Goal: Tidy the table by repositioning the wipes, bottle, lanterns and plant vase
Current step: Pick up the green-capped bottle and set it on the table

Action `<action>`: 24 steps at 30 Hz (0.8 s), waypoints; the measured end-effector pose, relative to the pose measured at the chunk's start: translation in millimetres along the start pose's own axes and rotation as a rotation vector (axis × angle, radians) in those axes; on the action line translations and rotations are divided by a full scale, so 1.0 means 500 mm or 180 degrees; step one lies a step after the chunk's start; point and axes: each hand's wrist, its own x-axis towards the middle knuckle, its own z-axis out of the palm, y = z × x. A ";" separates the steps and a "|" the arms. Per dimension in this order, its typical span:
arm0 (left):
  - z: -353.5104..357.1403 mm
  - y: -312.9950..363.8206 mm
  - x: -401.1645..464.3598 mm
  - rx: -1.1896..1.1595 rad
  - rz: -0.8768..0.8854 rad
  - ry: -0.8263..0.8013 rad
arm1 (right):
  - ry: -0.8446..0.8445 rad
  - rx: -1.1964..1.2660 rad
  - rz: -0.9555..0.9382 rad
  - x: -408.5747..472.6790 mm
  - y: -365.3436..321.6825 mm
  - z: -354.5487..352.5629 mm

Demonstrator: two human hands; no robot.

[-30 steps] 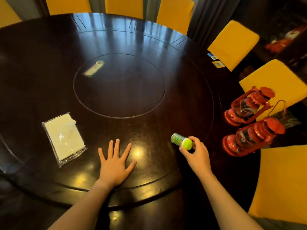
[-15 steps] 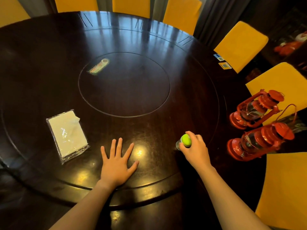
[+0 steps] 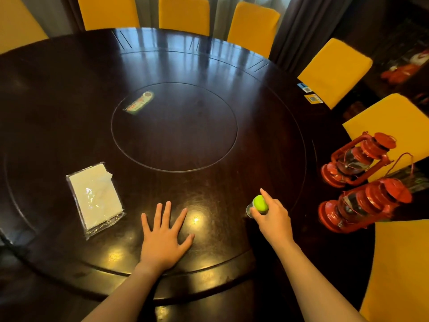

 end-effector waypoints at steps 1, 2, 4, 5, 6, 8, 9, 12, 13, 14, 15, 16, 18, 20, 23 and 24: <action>0.000 0.000 -0.001 0.0024 0.0002 -0.0029 | 0.0005 -0.0013 -0.0002 0.000 0.000 0.000; 0.001 -0.001 -0.001 0.0048 -0.0003 -0.0065 | 0.0003 -0.0023 0.0001 0.000 0.001 0.001; 0.003 -0.003 -0.001 0.0036 -0.0014 -0.0104 | -0.0009 -0.0002 0.0012 -0.001 0.002 0.001; 0.002 -0.002 -0.001 0.0027 -0.0026 -0.0142 | -0.0016 0.0011 0.0012 0.000 0.003 0.001; 0.000 -0.002 -0.001 0.0040 -0.0039 -0.0183 | -0.0019 0.0022 0.0011 0.000 0.002 0.000; -0.001 -0.003 0.000 0.0084 -0.0063 -0.0240 | -0.0033 0.0000 0.0007 -0.001 0.001 0.000; 0.000 -0.004 0.001 0.0114 -0.0069 -0.0256 | -0.0043 -0.0022 -0.0005 -0.002 0.000 0.000; 0.000 -0.006 0.001 0.0143 -0.0067 -0.0325 | -0.0173 -0.0148 -0.0063 -0.006 -0.004 -0.002; 0.000 -0.004 0.002 0.0134 -0.0048 -0.0332 | -0.0285 -0.0209 -0.0075 -0.008 -0.004 -0.007; -0.001 -0.005 0.002 0.0138 -0.0071 -0.0382 | -0.0428 -0.0245 -0.0085 -0.012 -0.006 -0.008; 0.003 -0.008 -0.002 0.0155 -0.0115 -0.0409 | -0.0539 -0.0222 -0.0105 -0.019 -0.008 -0.007; -0.003 -0.001 0.007 0.0167 -0.0123 -0.0454 | -0.0538 -0.0130 -0.0089 -0.025 -0.005 -0.019; -0.007 0.002 0.012 0.0192 -0.0285 -0.0682 | -0.0487 0.0001 -0.0063 -0.042 -0.002 -0.028; -0.019 0.011 0.021 0.0220 -0.0495 -0.0911 | -0.0384 0.0063 -0.0032 -0.057 0.007 -0.041; -0.046 0.031 0.033 0.0267 -0.0619 -0.0895 | -0.0021 0.0229 0.0165 -0.076 0.033 -0.079; -0.060 0.036 0.038 0.0262 -0.0649 -0.0866 | 0.0140 0.0364 0.0274 -0.078 0.039 -0.097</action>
